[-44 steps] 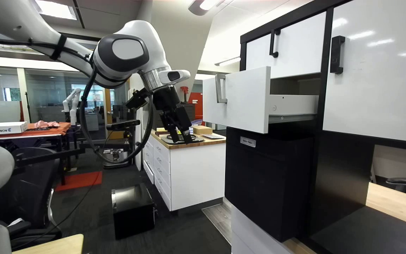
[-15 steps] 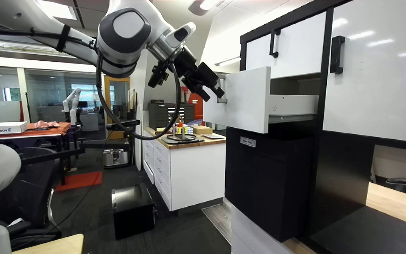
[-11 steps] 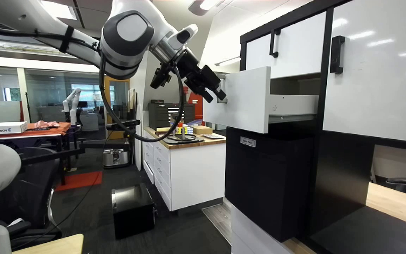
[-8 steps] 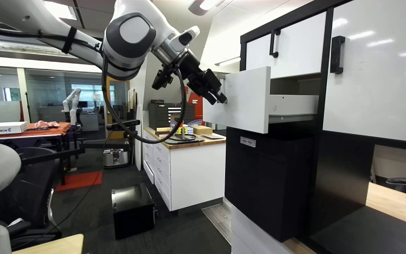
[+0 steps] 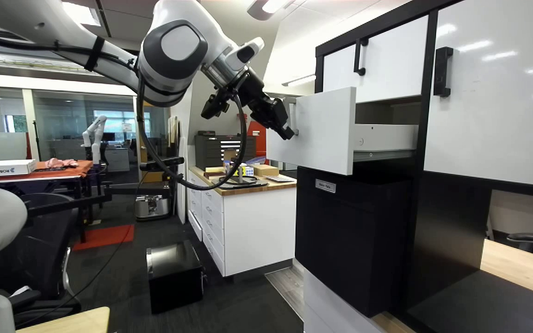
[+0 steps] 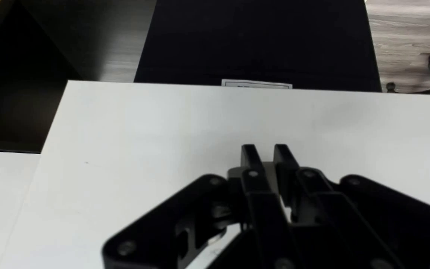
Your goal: Close the open drawer
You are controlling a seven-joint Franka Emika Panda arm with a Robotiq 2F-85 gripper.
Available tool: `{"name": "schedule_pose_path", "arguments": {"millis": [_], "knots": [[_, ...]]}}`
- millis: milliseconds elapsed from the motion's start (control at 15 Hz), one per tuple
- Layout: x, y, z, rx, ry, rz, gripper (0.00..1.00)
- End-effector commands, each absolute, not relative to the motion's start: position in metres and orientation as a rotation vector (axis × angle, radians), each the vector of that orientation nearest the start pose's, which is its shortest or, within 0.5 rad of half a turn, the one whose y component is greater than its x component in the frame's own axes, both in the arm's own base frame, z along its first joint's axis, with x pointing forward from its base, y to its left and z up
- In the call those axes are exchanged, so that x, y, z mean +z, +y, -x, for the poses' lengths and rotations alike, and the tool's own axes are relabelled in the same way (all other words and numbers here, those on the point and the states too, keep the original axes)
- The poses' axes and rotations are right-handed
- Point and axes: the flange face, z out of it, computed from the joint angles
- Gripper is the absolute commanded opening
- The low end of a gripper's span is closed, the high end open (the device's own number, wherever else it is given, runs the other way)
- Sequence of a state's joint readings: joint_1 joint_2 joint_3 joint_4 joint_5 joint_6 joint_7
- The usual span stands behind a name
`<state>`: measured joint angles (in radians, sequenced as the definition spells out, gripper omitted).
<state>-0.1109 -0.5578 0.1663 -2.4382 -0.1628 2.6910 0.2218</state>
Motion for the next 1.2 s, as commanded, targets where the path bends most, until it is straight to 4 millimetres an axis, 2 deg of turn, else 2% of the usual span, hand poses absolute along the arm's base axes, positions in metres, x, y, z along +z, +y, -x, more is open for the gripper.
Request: {"name": "schedule_pose_path", "arguments": {"millis": [0,467,800,1133], "knots": [[0.597,0.048,-0.437,-1.321,0.041,2.950,0.05],[0.599,0.042,-0.449,-1.335,0.041,2.952,0.05],[0.592,0.035,-0.480,-1.360,0.021,2.936,0.06],[0.589,0.028,-0.521,-1.374,0.011,2.919,0.06]]}}
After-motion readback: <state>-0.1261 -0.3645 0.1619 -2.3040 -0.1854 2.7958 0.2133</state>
